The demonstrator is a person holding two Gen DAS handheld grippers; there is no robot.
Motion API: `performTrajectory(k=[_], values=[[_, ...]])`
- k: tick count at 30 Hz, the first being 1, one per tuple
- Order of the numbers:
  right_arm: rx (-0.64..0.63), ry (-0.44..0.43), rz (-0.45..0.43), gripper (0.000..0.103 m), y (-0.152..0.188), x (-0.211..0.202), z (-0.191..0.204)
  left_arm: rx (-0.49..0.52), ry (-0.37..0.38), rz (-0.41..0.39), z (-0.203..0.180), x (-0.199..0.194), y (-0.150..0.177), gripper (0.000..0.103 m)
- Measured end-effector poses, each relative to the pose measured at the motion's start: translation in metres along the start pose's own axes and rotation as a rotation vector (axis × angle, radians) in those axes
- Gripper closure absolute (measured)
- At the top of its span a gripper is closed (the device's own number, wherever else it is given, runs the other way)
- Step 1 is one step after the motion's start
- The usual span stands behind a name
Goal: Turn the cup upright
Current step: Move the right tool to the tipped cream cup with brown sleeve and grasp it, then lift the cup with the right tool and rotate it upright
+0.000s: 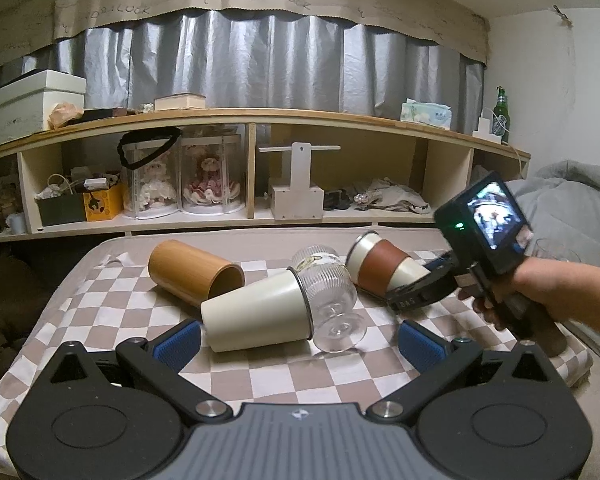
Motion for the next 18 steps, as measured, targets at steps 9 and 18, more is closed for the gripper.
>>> performTrajectory(k=[9,18], values=[[0.191,0.059,0.122,0.04,0.028,-0.051,-0.015,-0.028,0.004,-0.026,0.001,-0.007,-0.003,0.0],[0.453,0.061,0.25,0.04,0.077,-0.106,-0.035,-0.136,0.109,-0.034,0.0,-0.006,-0.004,0.001]])
Point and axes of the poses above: each gripper's, at about its wrist camera, not at the fingertips, and x roughly the way its jaws point, z to its left, y to its underside, the point moved 10 cm from there along x, roughly the way its jaws point, and after that the axes turned 14 degrees about y, right-handed, at the moved point
